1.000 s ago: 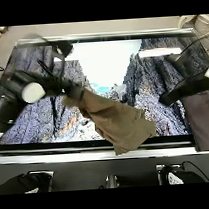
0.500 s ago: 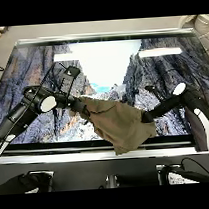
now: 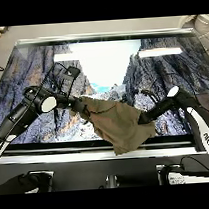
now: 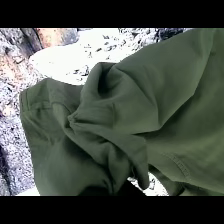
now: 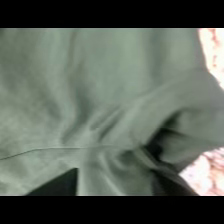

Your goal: Fold the shirts.

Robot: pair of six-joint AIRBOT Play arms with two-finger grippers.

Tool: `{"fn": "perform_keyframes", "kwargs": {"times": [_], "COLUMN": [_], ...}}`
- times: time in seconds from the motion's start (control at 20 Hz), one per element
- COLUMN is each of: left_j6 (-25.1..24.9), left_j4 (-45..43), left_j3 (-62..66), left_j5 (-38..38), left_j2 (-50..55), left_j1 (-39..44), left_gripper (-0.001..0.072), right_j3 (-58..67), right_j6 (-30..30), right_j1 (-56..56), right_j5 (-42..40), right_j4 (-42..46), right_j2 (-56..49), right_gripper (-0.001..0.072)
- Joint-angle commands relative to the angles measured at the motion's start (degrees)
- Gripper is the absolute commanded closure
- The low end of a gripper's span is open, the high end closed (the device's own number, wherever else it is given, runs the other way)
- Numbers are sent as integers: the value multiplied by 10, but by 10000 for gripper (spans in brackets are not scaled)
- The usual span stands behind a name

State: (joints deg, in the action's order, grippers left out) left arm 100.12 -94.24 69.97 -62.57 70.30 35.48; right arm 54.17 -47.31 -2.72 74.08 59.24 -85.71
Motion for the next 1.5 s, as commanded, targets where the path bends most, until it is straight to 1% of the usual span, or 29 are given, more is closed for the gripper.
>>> {"fn": "perform_keyframes", "kwargs": {"times": [0.0, 0.05, 0.1, 0.25, 0.4, 0.45, 0.5, 0.55, 0.6, 0.65, 0.75, 0.8, 0.85, 0.95, 1.1, 1.2, 1.25, 1.3, 1.35, 1.4, 1.45], "left_j6": [15, 21, 22, 21, 21, 21, 21, 21, 21, 21, 21, 21, 21, 21, 21, 21, 21, 21, 21, 21, 19], "left_j4": [1, 2, 2, 1, 2, 2, 2, 2, 2, 2, 2, 2, 2, 2, 2, 2, 2, 2, 2, 2, 2], "left_j3": [0, 0, 0, 0, 6, 6, 6, 6, 6, 6, 6, 6, 6, 6, 6, 6, 6, 6, 6, 6, 7], "left_j5": [21, 25, 27, 26, 26, 26, 26, 26, 26, 26, 26, 26, 27, 27, 26, 27, 27, 27, 28, 31, 35], "left_j2": [0, 0, 0, -1, -2, -1, -1, -1, -1, -1, -1, -1, -1, -1, -1, -1, -1, -1, -1, -1, -2], "left_j1": [0, -1, 0, -2, -2, -2, -2, -2, -2, -2, -2, -2, -2, -2, -2, -2, -2, -2, -2, -2, -2], "left_gripper": [680, 680, 680, 680, 680, 680, 680, 681, 680, 680, 680, 680, 680, 680, 680, 680, 680, 680, 680, 680, 680], "right_j3": [0, 0, 0, 14, 48, 54, 54, 54, 50, 43, 26, 20, 14, 3, -17, -21, -21, -21, -21, -21, -15], "right_j6": [8, 16, 18, 20, 20, 14, -6, -25, -31, -38, -39, -39, -39, -39, -39, -41, -41, -41, -40, -28, -12], "right_j1": [29, 42, 52, 55, 55, 55, 55, 54, 45, 23, -35, -60, -76, -77, -77, -77, -77, -77, -77, -77, -77], "right_j5": [3, 2, 1, 14, 9, 1, 3, 15, 38, 51, 61, 79, 83, 89, 78, 79, 79, 78, 75, 68, 68], "right_j4": [7, 9, 12, 14, 24, 63, 120, 177, 223, 226, 165, 128, 112, 119, 89, 79, 70, 57, 48, 38, 32], "right_j2": [-9, -12, -12, 7, 60, 75, 84, 84, 80, 75, 65, 58, 51, 36, 12, -5, -10, -14, -14, -14, -14], "right_gripper": [410, 583, 695, 697, 694, 507, 147, 82, 79, 77, 82, 83, 83, 83, 88, 141, 232, 294, 425, 602, 694]}}
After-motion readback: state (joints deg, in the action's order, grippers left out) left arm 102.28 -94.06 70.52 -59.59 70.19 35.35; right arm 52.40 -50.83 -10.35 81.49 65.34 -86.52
